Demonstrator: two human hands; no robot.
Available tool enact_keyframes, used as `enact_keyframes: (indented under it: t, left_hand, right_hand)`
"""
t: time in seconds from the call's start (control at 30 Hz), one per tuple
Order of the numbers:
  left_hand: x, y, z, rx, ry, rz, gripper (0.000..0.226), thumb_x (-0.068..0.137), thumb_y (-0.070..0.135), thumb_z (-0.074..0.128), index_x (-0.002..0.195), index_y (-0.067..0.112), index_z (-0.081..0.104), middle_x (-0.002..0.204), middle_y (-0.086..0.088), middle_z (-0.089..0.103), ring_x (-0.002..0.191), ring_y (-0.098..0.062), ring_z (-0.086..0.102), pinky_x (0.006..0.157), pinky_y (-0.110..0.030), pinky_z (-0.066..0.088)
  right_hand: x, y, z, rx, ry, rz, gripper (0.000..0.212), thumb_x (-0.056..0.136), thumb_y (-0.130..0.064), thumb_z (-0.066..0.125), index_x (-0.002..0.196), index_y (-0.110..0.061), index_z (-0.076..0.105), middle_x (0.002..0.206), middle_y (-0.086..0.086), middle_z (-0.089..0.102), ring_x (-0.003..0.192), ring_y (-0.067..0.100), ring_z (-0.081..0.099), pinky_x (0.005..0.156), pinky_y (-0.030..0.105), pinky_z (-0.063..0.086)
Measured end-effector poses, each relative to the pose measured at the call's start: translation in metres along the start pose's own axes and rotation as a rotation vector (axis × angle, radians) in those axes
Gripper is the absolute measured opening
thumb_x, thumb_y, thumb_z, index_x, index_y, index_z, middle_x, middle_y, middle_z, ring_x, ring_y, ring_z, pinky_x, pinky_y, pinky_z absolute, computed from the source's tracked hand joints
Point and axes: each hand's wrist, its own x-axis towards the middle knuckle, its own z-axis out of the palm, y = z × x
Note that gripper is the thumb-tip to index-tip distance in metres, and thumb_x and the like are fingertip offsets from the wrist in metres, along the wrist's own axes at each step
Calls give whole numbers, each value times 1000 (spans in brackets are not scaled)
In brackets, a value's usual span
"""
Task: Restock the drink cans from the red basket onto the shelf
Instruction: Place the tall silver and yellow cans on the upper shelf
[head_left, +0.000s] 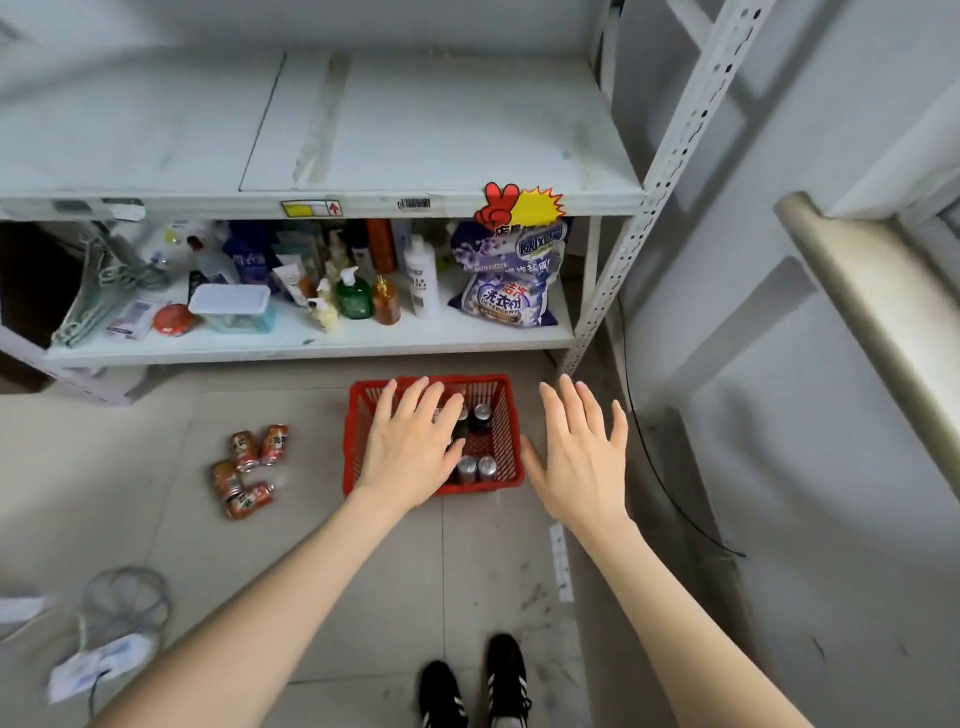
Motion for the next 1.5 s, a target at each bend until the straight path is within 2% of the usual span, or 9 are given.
enact_keyframes:
  t: [0.2, 0.4, 0.53, 0.73, 0.8, 0.87, 1.07, 1.23, 1.5]
  left_hand:
    - [-21, -2, 55, -28, -92, -7, 48, 77, 36, 72, 119, 14, 64, 121, -10, 64, 119, -32, 56, 103, -54, 40]
    - [-28, -10, 123, -22, -218, 51, 53, 73, 38, 76, 118, 15, 63, 116, -11, 65, 114, -32, 59, 101, -54, 42]
    - [-13, -15, 172, -23, -314, 77, 61, 75, 42, 72, 127, 13, 58, 120, -11, 64, 117, -31, 57, 103, -53, 41]
    - [31, -27, 257, -27, -366, 91, 53, 73, 41, 76, 118, 15, 63, 118, -11, 65, 113, -32, 59, 100, -53, 42]
    - [43, -32, 312, -31, -362, 78, 52, 75, 42, 74, 118, 15, 62, 118, -9, 64, 112, -31, 58, 100, -53, 42]
    - [45, -33, 330, -37, -374, 83, 53, 75, 43, 74, 120, 16, 61, 117, -8, 63, 111, -30, 58, 100, -52, 42]
    - [48, -40, 455, -67, -427, 122, 63, 80, 48, 68, 134, 17, 53, 124, -6, 61, 117, -28, 55, 105, -50, 38]
    - [52, -35, 529, -121, -465, 149, 65, 84, 48, 65, 138, 18, 48, 129, -7, 57, 122, -28, 51, 108, -50, 36]
    - [59, -26, 607, -153, -523, 173, 74, 84, 53, 62, 145, 21, 38, 135, -3, 52, 128, -25, 45, 111, -47, 31]
  right_hand:
    - [-24, 0, 57, 11, -105, 14, 60, 88, -44, 56, 138, -11, 49, 144, 13, 49, 134, 31, 45, 108, 58, 29]
    - [-34, -2, 129, 64, -227, 48, 62, 83, -37, 63, 137, -10, 49, 143, 14, 50, 134, 32, 44, 109, 58, 30]
    - [-25, 2, 179, 100, -301, 76, 64, 80, -38, 66, 135, -10, 49, 142, 14, 51, 133, 31, 45, 108, 58, 31]
    - [3, 16, 271, 153, -375, 102, 64, 81, -37, 67, 135, -9, 48, 141, 14, 52, 132, 33, 47, 107, 58, 34]
    - [11, 23, 326, 163, -404, 113, 63, 83, -37, 65, 136, -8, 47, 142, 15, 51, 132, 34, 46, 107, 58, 34]
    - [14, 25, 344, 176, -436, 106, 63, 84, -37, 62, 137, -9, 45, 143, 15, 49, 133, 34, 45, 108, 58, 34]
    - [17, 23, 463, 193, -498, 158, 67, 84, -40, 64, 138, -7, 45, 142, 17, 50, 127, 37, 48, 106, 51, 35]
    - [15, 24, 531, 248, -505, 207, 66, 89, -44, 58, 142, -8, 40, 147, 16, 45, 131, 35, 44, 110, 48, 33]
    - [31, 26, 595, 369, -619, 289, 68, 88, -41, 60, 143, -13, 32, 148, 11, 39, 131, 33, 42, 99, 49, 46]
